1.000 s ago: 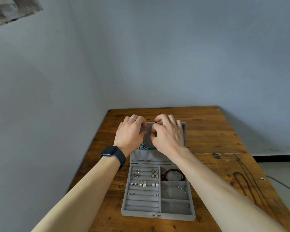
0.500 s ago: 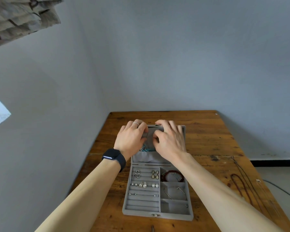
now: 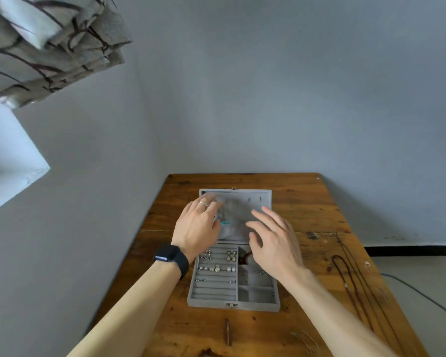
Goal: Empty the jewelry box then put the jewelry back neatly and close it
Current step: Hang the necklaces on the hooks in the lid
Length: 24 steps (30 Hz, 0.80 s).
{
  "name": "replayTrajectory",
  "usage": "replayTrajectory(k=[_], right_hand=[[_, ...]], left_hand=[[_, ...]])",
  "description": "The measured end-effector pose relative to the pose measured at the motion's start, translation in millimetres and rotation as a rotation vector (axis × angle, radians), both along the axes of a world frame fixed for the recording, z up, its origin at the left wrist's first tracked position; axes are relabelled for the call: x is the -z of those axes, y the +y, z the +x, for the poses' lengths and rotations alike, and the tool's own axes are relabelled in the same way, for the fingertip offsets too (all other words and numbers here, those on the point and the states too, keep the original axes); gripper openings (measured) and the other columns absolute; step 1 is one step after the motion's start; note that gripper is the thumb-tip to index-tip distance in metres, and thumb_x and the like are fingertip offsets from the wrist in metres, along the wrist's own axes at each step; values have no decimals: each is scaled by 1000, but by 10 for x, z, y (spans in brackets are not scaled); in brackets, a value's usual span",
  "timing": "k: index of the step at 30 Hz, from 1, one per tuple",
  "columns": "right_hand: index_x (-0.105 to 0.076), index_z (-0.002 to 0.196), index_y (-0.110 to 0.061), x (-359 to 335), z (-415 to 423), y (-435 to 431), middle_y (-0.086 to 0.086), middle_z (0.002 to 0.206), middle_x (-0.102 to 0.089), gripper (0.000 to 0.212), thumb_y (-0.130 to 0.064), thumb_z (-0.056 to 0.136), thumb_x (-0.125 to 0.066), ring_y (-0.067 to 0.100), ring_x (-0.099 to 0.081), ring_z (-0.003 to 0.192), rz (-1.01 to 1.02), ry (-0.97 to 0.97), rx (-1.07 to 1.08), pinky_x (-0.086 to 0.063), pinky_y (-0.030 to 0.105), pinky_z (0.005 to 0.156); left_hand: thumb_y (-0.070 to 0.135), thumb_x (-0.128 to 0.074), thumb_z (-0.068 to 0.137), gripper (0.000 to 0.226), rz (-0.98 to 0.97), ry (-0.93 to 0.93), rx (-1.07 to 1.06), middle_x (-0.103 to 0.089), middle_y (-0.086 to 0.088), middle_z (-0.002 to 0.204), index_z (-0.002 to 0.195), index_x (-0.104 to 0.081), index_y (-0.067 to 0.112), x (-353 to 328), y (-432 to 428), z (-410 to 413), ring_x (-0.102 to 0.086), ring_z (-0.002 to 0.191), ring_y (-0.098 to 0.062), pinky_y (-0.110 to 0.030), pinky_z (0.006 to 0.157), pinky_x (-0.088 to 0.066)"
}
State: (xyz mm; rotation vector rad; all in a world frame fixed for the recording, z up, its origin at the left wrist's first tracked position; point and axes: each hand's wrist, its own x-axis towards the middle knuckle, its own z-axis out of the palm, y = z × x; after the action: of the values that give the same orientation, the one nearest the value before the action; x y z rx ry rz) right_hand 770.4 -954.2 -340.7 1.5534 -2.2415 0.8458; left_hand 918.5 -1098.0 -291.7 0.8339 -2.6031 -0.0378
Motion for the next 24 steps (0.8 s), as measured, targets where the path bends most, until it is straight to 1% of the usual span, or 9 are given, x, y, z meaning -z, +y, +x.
replayTrajectory(k=[4, 9, 13, 16, 18, 20, 22, 24], right_hand=[[-71, 117, -25, 101, 261, 562, -9, 131, -64, 27, -28, 92, -60, 12, -43, 137, -18, -71, 21, -32, 34, 112], [-70, 120, -26, 323, 600, 1323, -11, 130, -64, 29, -30, 92, -62, 9, -43, 137, -23, -190, 76, -41, 40, 110], [-73, 115, -26, 580, 801, 1955, -14, 124, -66, 33, -38, 91, -53, 9, -48, 132, -27, -232, 141, -42, 34, 108], [-74, 111, -24, 790, 887, 2387, -15, 118, -68, 30, -34, 88, -58, 9, -51, 125, -23, -259, 203, -43, 31, 105], [-75, 108, -24, 899, 902, 2641, -13, 114, -68, 27, -30, 85, -62, 8, -53, 117, -5, -268, 259, -47, 31, 99], [-74, 107, -24, 969, 883, 2798, -13, 110, -67, 24, -25, 85, -66, 12, -56, 108, 2, -270, 309, -51, 31, 91], [-74, 105, -23, 1020, 830, 2930, -11, 105, -66, 23, -18, 83, -74, 17, -56, 98, 11, -274, 395, -52, 32, 81], [-74, 104, -22, 1039, 748, 3004, -7, 101, -66, 24, -16, 80, -78, 20, -56, 90, 4, -258, 481, -51, 33, 73]], left_hand=[[26, -57, 93, 53, 35, 16, -1, -46, -4, 152, 145, -47, 23, 125, 537, 171, -31, 147, -24, -43, 118, -30], [34, -48, 98, 55, 125, -15, 37, -36, 2, 158, 152, -34, 31, 399, 1281, 317, -20, 151, -19, -38, 122, -19], [36, -46, 99, 55, 209, -52, 89, -32, 4, 160, 152, -32, 34, 649, 1842, 372, -17, 151, -16, -34, 122, -13], [38, -43, 100, 53, 247, -79, 135, -31, 5, 160, 152, -32, 34, 836, 2196, 388, -17, 151, -15, -35, 122, -13], [39, -41, 100, 53, 265, -111, 176, -30, 5, 161, 152, -32, 34, 959, 2394, 377, -15, 151, -15, -38, 123, -13], [38, -40, 102, 53, 280, -141, 212, -27, 5, 162, 153, -30, 33, 1057, 2510, 364, -10, 153, -16, -40, 124, -9], [39, -40, 102, 52, 275, -162, 257, -26, 4, 163, 153, -31, 31, 1155, 2611, 313, -6, 153, -17, -41, 124, -4], [41, -38, 103, 53, 240, -180, 293, -24, 3, 163, 154, -30, 30, 1223, 2703, 257, -4, 154, -18, -44, 124, 0]])
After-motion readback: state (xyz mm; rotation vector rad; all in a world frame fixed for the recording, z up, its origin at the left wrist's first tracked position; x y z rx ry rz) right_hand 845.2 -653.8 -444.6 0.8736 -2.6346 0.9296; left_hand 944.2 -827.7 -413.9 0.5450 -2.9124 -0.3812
